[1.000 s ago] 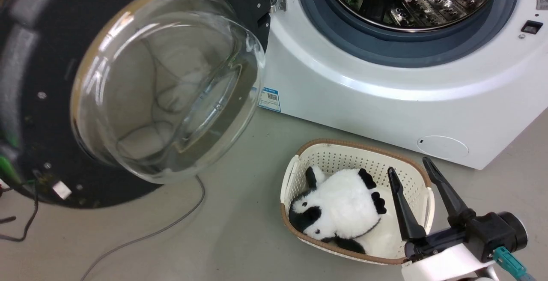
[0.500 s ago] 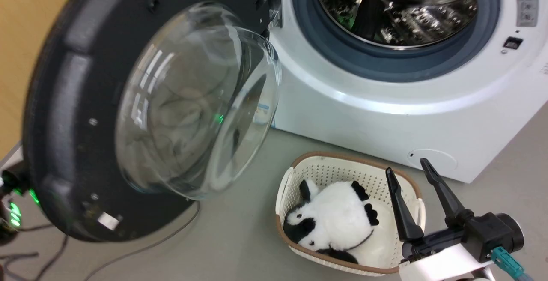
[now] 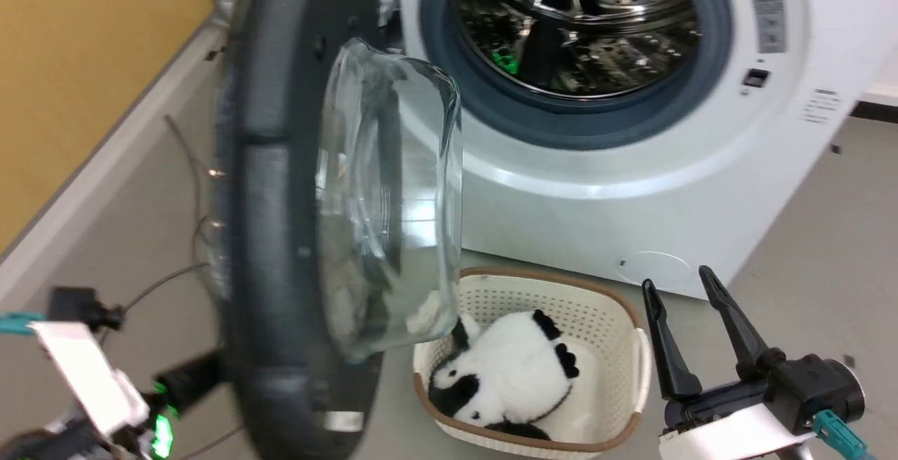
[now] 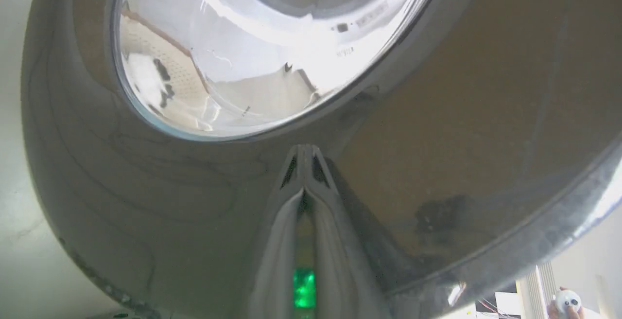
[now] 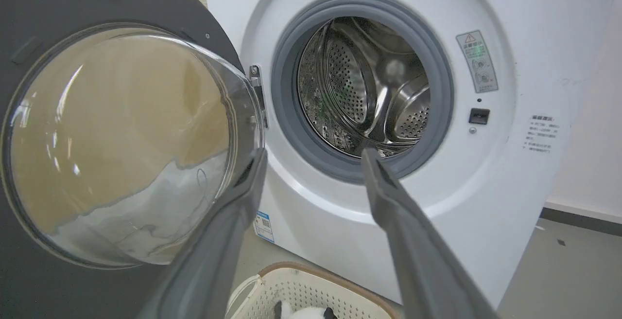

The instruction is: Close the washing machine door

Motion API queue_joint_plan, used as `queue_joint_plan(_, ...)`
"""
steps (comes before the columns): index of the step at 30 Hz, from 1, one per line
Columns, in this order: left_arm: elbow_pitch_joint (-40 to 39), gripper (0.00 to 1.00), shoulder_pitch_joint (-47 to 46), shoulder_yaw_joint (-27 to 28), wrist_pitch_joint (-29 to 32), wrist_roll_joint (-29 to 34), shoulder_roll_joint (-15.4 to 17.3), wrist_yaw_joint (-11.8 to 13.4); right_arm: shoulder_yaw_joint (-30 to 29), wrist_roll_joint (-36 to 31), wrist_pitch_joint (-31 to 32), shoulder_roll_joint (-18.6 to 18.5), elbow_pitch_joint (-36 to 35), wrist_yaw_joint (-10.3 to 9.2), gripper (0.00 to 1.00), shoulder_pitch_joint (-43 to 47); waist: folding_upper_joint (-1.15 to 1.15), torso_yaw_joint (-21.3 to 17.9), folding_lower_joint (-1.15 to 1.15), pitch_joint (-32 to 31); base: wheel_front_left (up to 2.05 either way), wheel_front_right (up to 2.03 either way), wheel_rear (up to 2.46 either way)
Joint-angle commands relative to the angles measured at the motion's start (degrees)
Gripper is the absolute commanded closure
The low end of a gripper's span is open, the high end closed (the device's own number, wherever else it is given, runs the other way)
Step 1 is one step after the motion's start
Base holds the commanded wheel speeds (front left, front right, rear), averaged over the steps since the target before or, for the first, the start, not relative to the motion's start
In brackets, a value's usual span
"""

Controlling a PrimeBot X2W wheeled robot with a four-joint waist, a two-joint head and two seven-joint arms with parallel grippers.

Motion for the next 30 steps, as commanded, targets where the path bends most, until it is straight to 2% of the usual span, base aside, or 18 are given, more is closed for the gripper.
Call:
queue_joint_plan(1,-1.7,1.00,1.4,-0.8,0.3,-0.4,-1.0,0.5,0.1,0.6,-0.2,0.2,0.0,0.05,0.00,0.5,0.00,-1.6,0.00,-0.1,0.00,0.00,0.00)
queue_joint_plan(8,-7.6,1.00,6.3,-6.6,-0.4,-2.0,-3.5,0.8,0.1,0.6,-0.2,0.2,-0.5,0.05,0.00,0.4,0.00,-6.6,0.00,0.7,0.00,0.00,0.00)
queue_joint_plan(18,-5.6,1.00,6.1,-14.3,-11.3,-4.7,-4.0,-3.1,0.3,0.9,-0.2,0.2,-1.2,0.05,0.00,-1.1,0.00,-16.9,0.00,4.3,0.00,0.00,0.00)
queue_joint_plan(20,-5.2,1.00,5.8,-15.2,-12.7,-5.0,-4.0,-3.4,0.1,1.0,-0.2,0.2,-1.3,0.05,0.00,-1.2,0.00,-17.9,0.00,4.7,0.00,0.00,0.00)
queue_joint_plan(27,-0.6,1.00,2.0,-21.2,-24.3,-5.4,-4.0,-5.3,-0.1,1.9,-0.2,0.2,-1.7,0.05,0.00,-1.7,0.00,-24.9,0.00,7.4,0.00,0.00,0.00)
queue_joint_plan(30,2.8,1.00,-1.9,-23.6,-33.2,-4.4,-4.0,-5.8,0.0,2.5,-0.2,0.2,-1.9,0.05,0.00,-2.2,0.00,-28.4,0.00,8.7,0.00,0.00,0.00)
